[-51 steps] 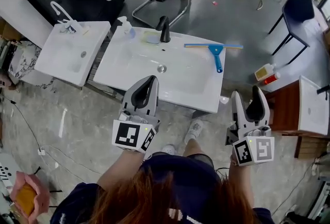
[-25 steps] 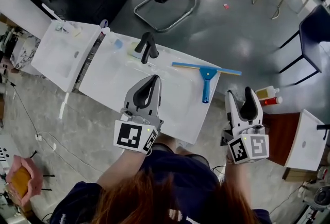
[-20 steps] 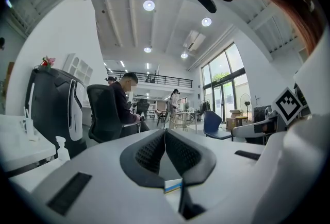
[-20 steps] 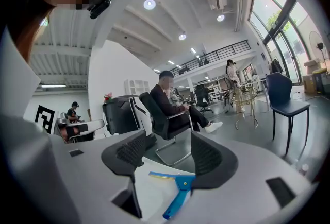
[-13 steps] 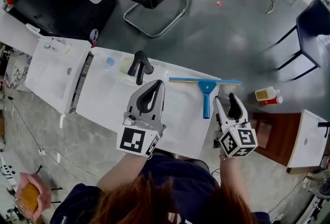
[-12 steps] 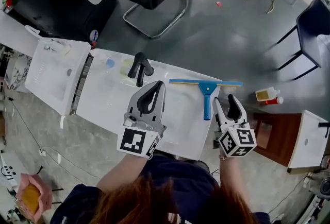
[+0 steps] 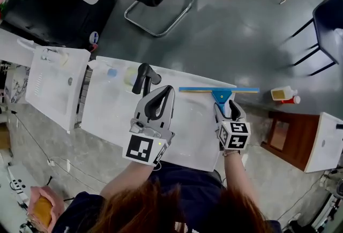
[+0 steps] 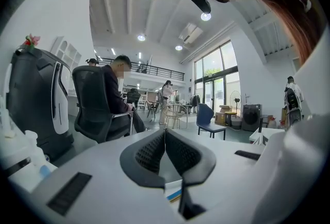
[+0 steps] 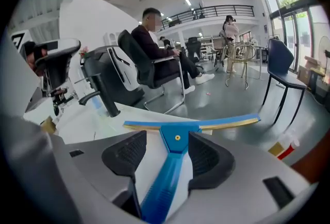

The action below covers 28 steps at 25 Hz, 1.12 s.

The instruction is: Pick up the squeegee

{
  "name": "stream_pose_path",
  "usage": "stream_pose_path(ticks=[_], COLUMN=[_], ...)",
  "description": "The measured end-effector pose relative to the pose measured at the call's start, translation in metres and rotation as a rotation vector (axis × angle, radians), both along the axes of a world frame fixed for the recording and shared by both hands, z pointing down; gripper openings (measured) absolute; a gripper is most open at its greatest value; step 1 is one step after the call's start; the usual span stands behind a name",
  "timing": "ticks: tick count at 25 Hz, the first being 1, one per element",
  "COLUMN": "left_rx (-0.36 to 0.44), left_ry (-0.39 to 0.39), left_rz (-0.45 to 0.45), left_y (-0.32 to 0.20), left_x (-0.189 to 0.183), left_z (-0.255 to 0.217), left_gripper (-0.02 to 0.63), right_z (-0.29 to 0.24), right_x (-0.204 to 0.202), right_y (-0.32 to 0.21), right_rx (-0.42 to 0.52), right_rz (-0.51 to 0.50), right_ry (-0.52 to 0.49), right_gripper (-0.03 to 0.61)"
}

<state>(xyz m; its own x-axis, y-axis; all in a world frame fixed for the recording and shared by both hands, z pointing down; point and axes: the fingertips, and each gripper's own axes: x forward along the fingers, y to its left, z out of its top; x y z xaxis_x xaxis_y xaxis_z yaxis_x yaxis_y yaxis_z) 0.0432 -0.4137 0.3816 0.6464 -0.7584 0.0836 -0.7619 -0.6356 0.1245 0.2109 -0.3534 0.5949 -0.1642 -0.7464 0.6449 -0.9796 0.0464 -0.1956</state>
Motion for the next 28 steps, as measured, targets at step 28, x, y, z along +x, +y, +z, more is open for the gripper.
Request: stream_pose_path(ticks=[28], left_rx=[-0.009], left_ry=[-0.02], left_rz=[-0.019], left_y=[-0.012], left_x=[-0.006], left_z=[0.006], left_gripper=[0.021], right_z=[0.035], right_x=[0.015], right_y=[0.003], right_rx=[-0.093], right_rz=[0.064], right_ry=[0.106], right_gripper=[0.16])
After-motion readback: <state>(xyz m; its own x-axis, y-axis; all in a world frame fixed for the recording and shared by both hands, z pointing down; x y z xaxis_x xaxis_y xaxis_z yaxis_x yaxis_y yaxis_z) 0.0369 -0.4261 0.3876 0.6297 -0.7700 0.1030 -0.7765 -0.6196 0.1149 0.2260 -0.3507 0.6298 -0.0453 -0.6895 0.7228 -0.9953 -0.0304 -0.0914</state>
